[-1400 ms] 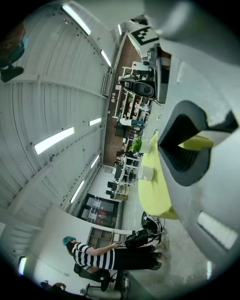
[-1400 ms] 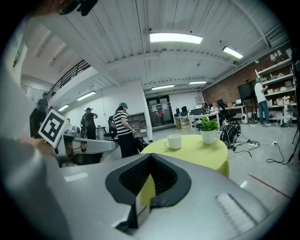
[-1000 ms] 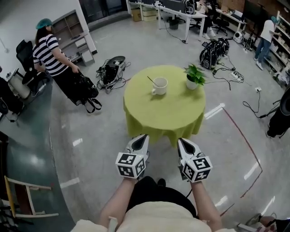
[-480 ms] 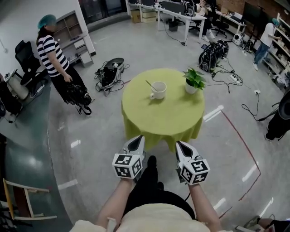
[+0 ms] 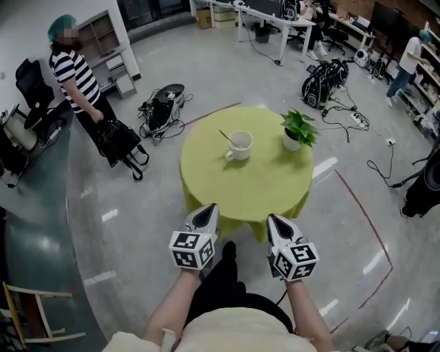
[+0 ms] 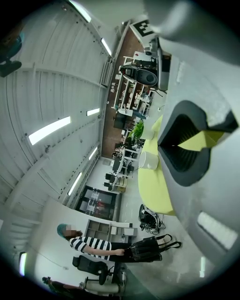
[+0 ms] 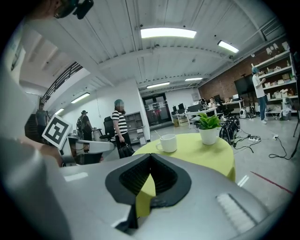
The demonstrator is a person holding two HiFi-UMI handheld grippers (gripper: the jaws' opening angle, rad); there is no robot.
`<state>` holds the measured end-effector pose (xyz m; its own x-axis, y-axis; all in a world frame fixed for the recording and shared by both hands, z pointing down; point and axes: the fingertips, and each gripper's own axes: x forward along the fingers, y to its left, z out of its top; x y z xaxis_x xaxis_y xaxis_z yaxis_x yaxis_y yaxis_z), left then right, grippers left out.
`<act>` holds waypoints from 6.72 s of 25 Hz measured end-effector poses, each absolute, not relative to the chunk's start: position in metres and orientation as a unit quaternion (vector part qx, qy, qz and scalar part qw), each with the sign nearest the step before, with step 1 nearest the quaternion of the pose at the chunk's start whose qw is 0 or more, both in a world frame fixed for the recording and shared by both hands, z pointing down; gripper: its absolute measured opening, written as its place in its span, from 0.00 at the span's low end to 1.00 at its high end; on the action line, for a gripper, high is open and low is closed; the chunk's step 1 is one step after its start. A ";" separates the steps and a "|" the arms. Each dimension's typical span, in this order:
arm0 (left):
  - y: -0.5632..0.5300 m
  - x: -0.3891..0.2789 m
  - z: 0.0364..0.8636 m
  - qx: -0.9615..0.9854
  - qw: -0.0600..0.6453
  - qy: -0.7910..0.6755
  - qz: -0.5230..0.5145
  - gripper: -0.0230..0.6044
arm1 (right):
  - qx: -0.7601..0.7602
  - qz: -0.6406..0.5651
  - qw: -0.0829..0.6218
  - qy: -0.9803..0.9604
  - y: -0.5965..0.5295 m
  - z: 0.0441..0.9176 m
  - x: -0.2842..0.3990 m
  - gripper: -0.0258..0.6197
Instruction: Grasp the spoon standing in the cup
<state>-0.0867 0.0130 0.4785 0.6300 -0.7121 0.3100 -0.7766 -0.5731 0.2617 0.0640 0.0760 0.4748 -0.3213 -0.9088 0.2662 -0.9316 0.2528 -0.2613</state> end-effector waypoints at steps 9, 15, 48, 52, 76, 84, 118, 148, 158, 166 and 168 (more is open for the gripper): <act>-0.068 -0.074 0.488 0.885 0.197 -0.411 0.094 0.04 | 0.588 0.200 0.034 -0.783 -0.005 0.484 0.075 0.04; -0.114 -0.065 0.492 0.890 0.201 -0.398 0.098 0.06 | 0.596 0.207 0.032 -0.775 -0.048 0.487 0.078 0.04; -0.235 -0.031 0.528 0.878 0.252 -0.389 0.118 0.24 | 0.601 0.247 0.049 -0.759 -0.144 0.515 0.100 0.04; -0.246 -0.026 0.533 0.873 0.259 -0.395 0.123 0.25 | 0.593 0.252 0.050 -0.763 -0.156 0.517 0.103 0.04; -0.280 -0.003 0.555 0.852 0.292 -0.417 0.124 0.21 | 0.575 0.285 0.052 -0.765 -0.175 0.541 0.119 0.04; -0.282 -0.004 0.551 0.850 0.288 -0.424 0.120 0.11 | 0.574 0.285 0.050 -0.766 -0.176 0.539 0.120 0.04; -0.271 0.002 0.514 0.864 0.251 -0.427 0.093 0.05 | 0.577 0.266 0.040 -0.771 -0.164 0.522 0.121 0.04; -0.223 -0.036 0.434 0.873 0.218 -0.436 -0.003 0.05 | 0.577 0.238 0.030 -0.781 -0.136 0.496 0.110 0.04; -0.197 -0.042 0.440 0.872 0.233 -0.431 -0.010 0.05 | 0.581 0.227 0.031 -0.781 -0.124 0.492 0.109 0.04; -0.182 -0.037 0.451 0.876 0.243 -0.416 0.004 0.05 | 0.584 0.227 0.030 -0.778 -0.115 0.493 0.107 0.04; -0.177 -0.036 0.455 0.877 0.246 -0.414 0.009 0.05 | 0.585 0.228 0.030 -0.778 -0.113 0.493 0.106 0.04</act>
